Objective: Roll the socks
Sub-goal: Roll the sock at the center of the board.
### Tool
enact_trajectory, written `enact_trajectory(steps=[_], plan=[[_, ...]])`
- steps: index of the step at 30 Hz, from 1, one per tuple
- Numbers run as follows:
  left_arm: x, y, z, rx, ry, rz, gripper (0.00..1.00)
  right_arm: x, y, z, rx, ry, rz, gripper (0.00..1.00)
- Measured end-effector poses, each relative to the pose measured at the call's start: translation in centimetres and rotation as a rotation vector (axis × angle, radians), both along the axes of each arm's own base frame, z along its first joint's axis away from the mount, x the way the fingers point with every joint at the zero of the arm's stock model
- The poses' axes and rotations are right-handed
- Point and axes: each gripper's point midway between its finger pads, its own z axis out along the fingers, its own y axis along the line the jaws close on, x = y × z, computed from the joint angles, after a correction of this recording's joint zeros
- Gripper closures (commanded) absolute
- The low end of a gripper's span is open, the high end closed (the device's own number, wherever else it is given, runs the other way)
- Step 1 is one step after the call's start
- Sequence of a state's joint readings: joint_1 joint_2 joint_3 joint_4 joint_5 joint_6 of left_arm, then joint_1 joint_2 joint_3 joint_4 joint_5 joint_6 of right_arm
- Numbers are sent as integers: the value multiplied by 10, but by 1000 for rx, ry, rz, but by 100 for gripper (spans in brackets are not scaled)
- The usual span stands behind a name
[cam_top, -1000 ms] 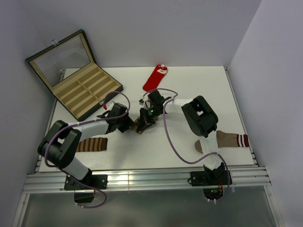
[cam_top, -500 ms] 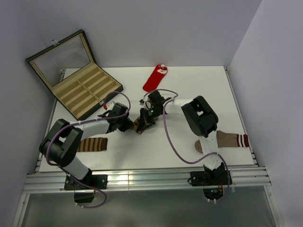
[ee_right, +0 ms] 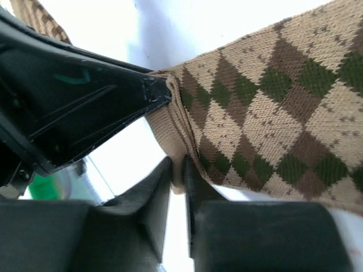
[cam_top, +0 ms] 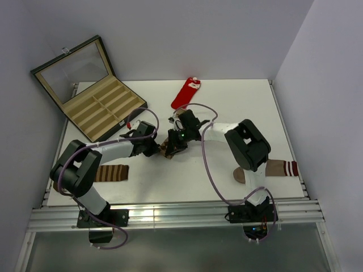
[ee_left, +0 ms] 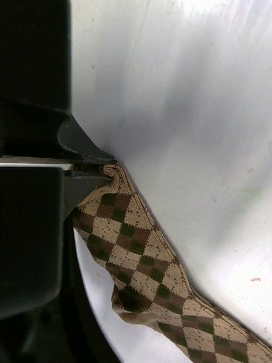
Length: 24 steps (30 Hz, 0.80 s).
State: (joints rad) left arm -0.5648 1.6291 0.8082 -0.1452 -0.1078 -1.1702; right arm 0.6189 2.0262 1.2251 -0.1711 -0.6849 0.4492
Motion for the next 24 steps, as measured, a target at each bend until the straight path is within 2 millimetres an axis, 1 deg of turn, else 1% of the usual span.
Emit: enact_trajectory(steps=[2,3,6,8,12,17,21,24], plan=[[1,-1,0,12,7,-12,100,1,-1,3,-15,-71,1,67],[1,-1,0,17,10,-17,100,2,-1,4,-27,-113,2,62],[1,-1,0,32,20,-31,100,2,-4,4,-62,-230,1,55],[1,-1,-1,41,27,-41,100,-2,-8,3,-82,-311,5,51],[2,-2,-1,58,43,-60,100,-5,-17,6,-118,-463,4,50],[3,-4,-1,76,55,-81,100,-1,-19,18,-153,-672,-1,49],[4,-4,0,87,61,-91,100,2,-11,33,-141,-786,15,49],[4,-4,-1,90,62,-97,100,1,-3,38,-128,-836,39,50]])
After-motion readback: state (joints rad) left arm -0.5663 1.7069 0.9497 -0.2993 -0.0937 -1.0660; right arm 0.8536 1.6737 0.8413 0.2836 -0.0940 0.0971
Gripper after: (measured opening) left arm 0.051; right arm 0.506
